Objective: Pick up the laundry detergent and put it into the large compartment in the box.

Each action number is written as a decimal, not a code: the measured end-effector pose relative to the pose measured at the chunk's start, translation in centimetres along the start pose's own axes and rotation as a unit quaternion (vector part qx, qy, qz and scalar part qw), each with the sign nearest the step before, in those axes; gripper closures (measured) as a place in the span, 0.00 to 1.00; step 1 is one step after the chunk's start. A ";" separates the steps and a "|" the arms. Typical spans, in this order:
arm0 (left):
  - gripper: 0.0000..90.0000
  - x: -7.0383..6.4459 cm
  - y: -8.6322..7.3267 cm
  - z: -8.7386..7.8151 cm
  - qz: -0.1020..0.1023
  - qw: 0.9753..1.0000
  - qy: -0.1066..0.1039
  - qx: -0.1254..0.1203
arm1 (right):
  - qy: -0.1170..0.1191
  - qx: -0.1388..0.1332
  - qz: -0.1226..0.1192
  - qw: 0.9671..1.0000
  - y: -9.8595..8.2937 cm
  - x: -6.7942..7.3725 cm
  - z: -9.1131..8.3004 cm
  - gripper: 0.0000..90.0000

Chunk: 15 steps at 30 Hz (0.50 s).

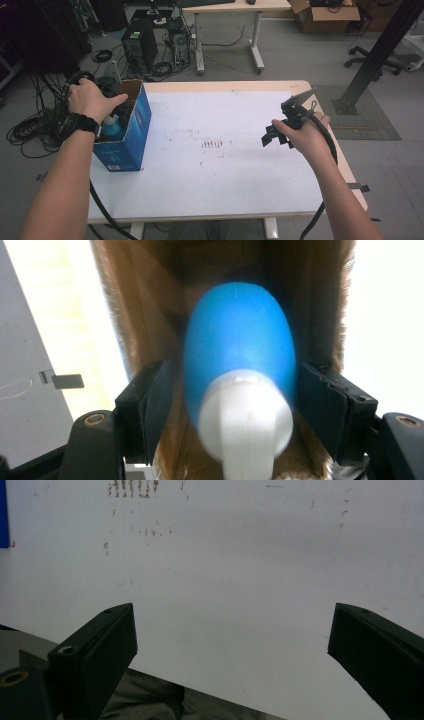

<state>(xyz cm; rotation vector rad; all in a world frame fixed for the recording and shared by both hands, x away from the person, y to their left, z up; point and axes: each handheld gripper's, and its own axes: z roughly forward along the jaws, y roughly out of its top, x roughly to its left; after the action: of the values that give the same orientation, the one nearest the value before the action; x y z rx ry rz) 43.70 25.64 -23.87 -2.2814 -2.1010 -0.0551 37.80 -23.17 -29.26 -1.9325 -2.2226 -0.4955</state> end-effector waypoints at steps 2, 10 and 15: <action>0.34 -0.2 -0.1 -1.0 0.004 1.000 0.003 -0.007 | 0.000 -0.001 0.000 1.000 0.0 0.0 -0.1 0.06; 0.28 -1.4 -0.4 -4.2 0.009 0.999 0.005 -0.031 | 0.002 -0.006 -0.001 1.000 -0.3 -0.1 -0.5 0.06; 0.22 -3.1 -0.5 -5.4 0.019 0.999 -0.006 -0.044 | 0.004 -0.009 -0.002 1.000 -0.4 -0.2 -0.9 0.06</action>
<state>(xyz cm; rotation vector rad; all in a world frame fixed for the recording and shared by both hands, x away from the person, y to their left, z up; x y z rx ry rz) 42.96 22.28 -18.68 -2.3767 -2.1000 -0.1365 37.37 -23.68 -28.57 -1.9315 -2.2246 -0.5255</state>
